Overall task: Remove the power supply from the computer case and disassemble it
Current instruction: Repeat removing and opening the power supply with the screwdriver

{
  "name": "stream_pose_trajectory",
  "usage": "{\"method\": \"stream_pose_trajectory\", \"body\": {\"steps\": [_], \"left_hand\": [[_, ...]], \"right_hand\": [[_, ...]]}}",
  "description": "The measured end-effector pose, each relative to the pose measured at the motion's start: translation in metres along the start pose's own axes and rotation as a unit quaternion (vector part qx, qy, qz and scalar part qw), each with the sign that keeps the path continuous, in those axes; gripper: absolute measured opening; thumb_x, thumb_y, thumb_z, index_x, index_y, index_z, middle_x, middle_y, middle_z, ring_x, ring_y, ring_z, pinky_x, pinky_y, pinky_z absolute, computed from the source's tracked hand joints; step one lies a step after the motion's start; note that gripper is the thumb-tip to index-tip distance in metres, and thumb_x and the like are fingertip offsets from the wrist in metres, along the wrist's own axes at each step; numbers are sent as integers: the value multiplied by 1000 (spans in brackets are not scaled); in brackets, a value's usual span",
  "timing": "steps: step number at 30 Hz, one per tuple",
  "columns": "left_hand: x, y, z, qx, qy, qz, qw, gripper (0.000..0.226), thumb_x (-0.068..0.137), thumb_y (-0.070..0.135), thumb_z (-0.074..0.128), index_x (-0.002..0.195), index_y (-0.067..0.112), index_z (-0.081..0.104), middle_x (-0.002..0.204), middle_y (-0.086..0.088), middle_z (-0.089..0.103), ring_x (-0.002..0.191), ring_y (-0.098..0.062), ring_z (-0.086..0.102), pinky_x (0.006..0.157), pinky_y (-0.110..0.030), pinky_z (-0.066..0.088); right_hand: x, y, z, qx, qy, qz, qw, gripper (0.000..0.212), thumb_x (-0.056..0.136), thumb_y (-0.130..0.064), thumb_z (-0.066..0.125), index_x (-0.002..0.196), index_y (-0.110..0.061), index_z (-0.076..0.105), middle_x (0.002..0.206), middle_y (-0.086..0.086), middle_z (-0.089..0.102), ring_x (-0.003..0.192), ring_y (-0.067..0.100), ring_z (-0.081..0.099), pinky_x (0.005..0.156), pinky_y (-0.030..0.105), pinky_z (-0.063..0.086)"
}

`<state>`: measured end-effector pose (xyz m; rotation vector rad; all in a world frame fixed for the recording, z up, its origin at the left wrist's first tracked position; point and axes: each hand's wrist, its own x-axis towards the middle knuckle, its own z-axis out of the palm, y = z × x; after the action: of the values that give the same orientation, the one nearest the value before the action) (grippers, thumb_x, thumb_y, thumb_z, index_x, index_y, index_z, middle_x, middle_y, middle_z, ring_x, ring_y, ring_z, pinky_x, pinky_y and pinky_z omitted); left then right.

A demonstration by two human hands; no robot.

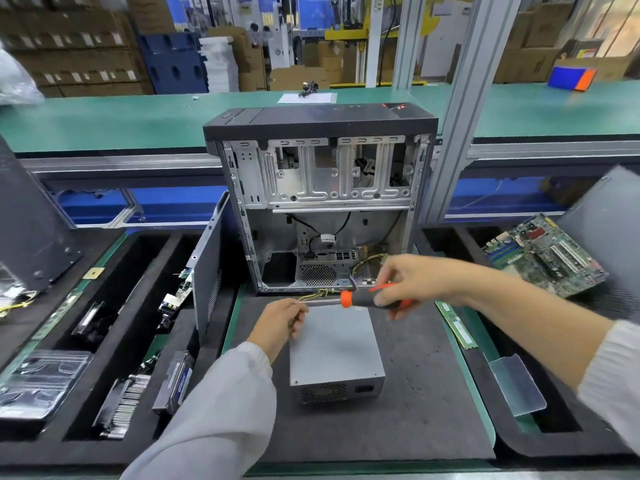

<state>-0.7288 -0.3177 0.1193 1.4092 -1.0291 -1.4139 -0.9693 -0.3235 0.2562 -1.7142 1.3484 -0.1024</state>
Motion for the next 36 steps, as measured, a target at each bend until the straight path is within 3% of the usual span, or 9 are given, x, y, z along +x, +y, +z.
{"method": "stream_pose_trajectory", "body": {"steps": [5, 7, 10, 12, 14, 18, 25, 31, 36], "left_hand": [[-7, 6, 10, -110, -35, -31, 993, 32, 98, -12, 32, 89, -3, 61, 63, -4, 52, 50, -9, 43, 46, -17, 34], [-8, 9, 12, -120, -27, -25, 992, 37, 93, -17, 29, 87, -4, 63, 62, -4, 50, 51, -11, 42, 48, -19, 32], [-7, 5, -9, -127, 59, -56, 989, 41, 91, -8, 35, 66, 2, 65, 57, -3, 32, 42, -10, 28, 42, -20, 21], [-10, -8, -27, 8, 138, -68, 988, 44, 98, 10, 38, 64, 5, 66, 56, 2, 29, 43, -11, 29, 43, -22, 24], [-15, -26, -34, 234, 183, -74, 952, 50, 102, 30, 37, 70, 12, 71, 65, 4, 45, 64, -18, 47, 61, -29, 37], [-20, -52, -17, 393, 103, -97, 909, 58, 98, 58, 32, 69, 15, 57, 71, -1, 59, 73, -24, 54, 69, -31, 41], [-19, -49, 7, 440, 129, -90, 884, 63, 103, 50, 20, 100, 9, 67, 99, -8, 66, 93, -28, 57, 83, -34, 44], [-28, -42, 1, 455, 137, -76, 876, 58, 104, 46, 20, 95, 8, 63, 87, -4, 59, 83, -26, 52, 73, -29, 37], [-37, -38, 8, 499, 116, -67, 856, 55, 106, 41, 18, 111, 6, 61, 111, -13, 65, 100, -33, 58, 82, -33, 42]], "right_hand": [[19, 43, 53, 70, -109, 83, 988, 15, 78, -2, 57, 92, -7, 58, 77, 9, 56, 57, 16, 55, 52, 22, 44], [27, 52, 72, 63, -57, 89, 992, 6, 80, -14, 60, 81, -13, 54, 64, 2, 54, 47, 12, 51, 49, 21, 38], [34, 70, 87, 49, 102, 91, 989, 39, 84, -40, 66, 63, -17, 42, 51, -1, 47, 43, 14, 44, 44, 20, 32], [35, 84, 95, -23, 217, 73, 973, 50, 85, -49, 64, 55, -18, 37, 50, -4, 42, 49, 15, 40, 49, 27, 31], [35, 93, 103, -26, 288, 53, 956, 41, 86, -48, 63, 58, -24, 43, 50, -5, 43, 52, 15, 40, 51, 29, 33], [42, 88, 114, 28, 249, 78, 965, 32, 86, -44, 62, 62, -27, 49, 49, -7, 42, 53, 15, 43, 49, 25, 33], [49, 72, 121, 7, 257, 141, 956, 38, 89, -37, 58, 58, -21, 44, 62, -1, 51, 63, 24, 50, 55, 28, 36], [44, 54, 107, -89, 246, 115, 958, 27, 90, -39, 55, 83, -13, 58, 82, 4, 62, 76, 28, 56, 61, 29, 40], [30, 60, 116, -86, 236, 128, 959, 29, 90, -36, 54, 69, -17, 47, 72, 2, 57, 71, 27, 55, 58, 28, 40]]}}
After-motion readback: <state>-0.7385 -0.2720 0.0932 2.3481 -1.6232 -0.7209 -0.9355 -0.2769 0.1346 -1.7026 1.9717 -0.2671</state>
